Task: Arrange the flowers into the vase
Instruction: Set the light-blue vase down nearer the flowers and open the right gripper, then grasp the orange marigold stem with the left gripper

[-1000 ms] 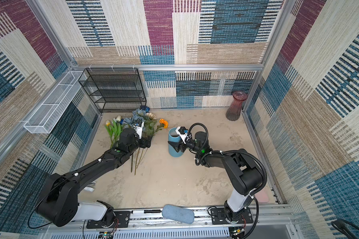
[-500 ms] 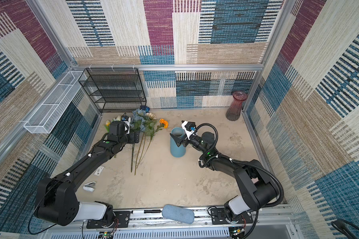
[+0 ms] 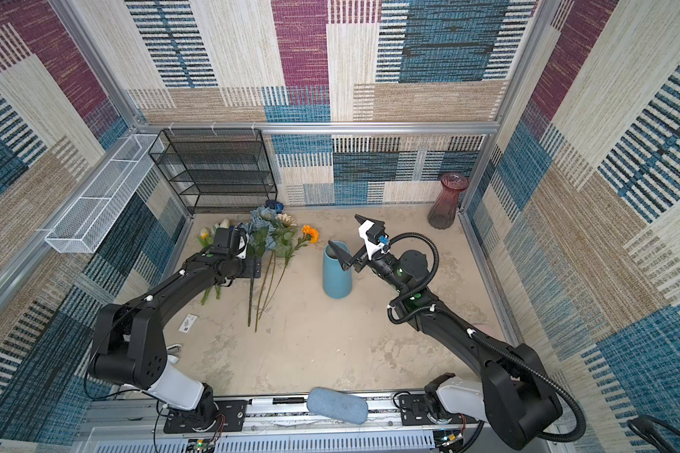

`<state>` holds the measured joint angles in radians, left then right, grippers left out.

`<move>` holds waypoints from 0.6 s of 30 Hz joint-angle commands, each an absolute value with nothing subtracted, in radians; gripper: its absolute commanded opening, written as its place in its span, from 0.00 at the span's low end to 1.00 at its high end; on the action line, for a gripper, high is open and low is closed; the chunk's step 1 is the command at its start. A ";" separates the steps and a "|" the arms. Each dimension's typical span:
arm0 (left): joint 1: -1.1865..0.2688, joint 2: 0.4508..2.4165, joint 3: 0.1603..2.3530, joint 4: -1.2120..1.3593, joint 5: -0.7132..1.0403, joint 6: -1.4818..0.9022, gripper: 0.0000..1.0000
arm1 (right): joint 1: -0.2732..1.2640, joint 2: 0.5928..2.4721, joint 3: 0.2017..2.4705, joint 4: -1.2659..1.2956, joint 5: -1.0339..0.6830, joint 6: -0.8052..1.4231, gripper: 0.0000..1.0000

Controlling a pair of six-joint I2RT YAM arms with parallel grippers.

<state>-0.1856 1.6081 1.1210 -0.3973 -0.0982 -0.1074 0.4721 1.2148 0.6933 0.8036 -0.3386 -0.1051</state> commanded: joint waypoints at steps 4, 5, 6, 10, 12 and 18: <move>-0.309 1.677 1.255 -0.492 -0.176 -0.048 0.77 | 0.474 1.162 0.560 0.868 -0.326 -0.068 0.98; -0.324 1.682 1.266 -0.492 -0.165 -0.049 0.73 | 0.475 1.147 0.528 0.891 -0.328 -0.064 0.97; -0.339 1.694 1.277 -0.496 -0.155 -0.049 0.71 | 0.476 1.128 0.489 0.924 -0.323 -0.057 0.97; -0.383 1.783 1.359 -0.553 -0.134 -0.036 0.60 | 0.476 1.037 0.374 1.005 -0.303 -0.061 0.95; -0.387 1.844 1.403 -0.588 -0.129 -0.034 0.59 | 0.477 1.005 0.330 1.039 -0.280 -0.067 0.95; -0.390 1.980 1.527 -0.660 -0.108 -0.029 0.59 | 0.481 1.037 0.252 1.173 -0.289 -0.052 0.93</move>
<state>-0.3866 1.9522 1.4971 -0.6086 -0.1249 -0.0517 0.4767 1.0199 0.2657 1.0508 -0.2928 -0.0715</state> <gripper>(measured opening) 0.591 0.931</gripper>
